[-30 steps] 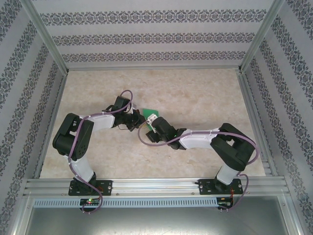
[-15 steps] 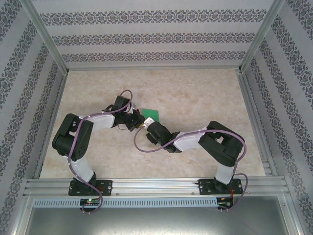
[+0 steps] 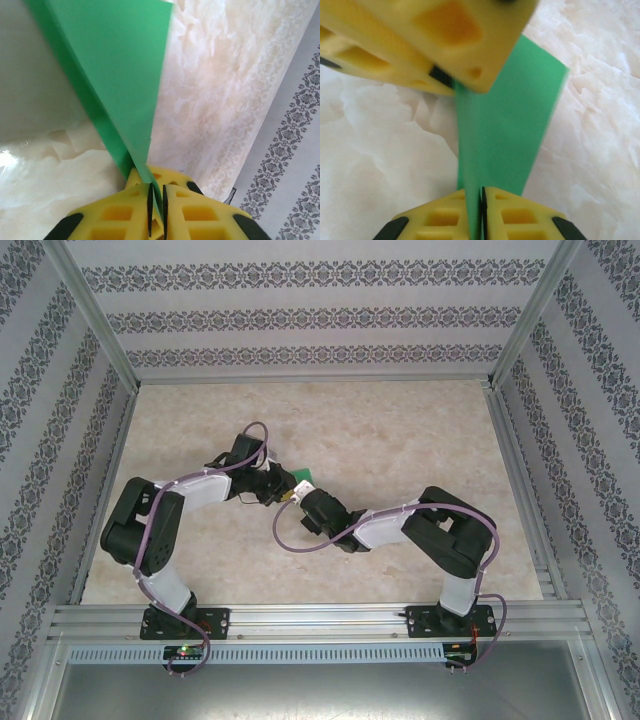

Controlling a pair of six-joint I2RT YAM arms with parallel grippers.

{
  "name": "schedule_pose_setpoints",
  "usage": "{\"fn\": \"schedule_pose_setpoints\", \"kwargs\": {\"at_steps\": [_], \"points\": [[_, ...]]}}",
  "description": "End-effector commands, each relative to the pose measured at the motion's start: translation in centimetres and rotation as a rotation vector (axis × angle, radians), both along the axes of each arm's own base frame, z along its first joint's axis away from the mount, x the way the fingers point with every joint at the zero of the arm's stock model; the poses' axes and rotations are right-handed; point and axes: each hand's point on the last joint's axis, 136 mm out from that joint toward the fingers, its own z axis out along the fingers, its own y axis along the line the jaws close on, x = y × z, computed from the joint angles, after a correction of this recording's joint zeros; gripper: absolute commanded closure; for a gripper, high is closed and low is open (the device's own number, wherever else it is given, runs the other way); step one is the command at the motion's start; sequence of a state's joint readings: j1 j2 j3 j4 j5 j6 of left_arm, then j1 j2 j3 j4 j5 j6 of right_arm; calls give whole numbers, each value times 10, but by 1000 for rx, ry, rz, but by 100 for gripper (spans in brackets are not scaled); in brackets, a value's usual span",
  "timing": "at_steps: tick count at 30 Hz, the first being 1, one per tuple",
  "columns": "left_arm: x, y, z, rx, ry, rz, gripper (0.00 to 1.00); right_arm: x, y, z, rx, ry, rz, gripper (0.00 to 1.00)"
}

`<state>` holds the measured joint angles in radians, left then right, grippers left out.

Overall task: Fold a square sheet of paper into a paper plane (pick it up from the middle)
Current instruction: Fold the wing for the fifth time at the center of the table.

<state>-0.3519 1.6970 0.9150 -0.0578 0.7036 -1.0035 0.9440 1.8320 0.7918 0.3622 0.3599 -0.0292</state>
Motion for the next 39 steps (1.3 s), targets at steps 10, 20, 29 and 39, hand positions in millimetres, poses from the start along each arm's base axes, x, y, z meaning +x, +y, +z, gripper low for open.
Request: {"fn": "schedule_pose_setpoints", "kwargs": {"at_steps": [10,20,29,39], "points": [[1,61,24,93,-68,140,60,-5,7,8,272,190,37,90],[-10,48,15,24,-129,84,59,-6,13,3,433,345,38,88],[-6,12,2,-52,-136,13,64,-9,13,-4,511,473,12,82],[5,-3,-4,-93,-139,-2,75,-9,13,-9,575,569,-5,82]]}}
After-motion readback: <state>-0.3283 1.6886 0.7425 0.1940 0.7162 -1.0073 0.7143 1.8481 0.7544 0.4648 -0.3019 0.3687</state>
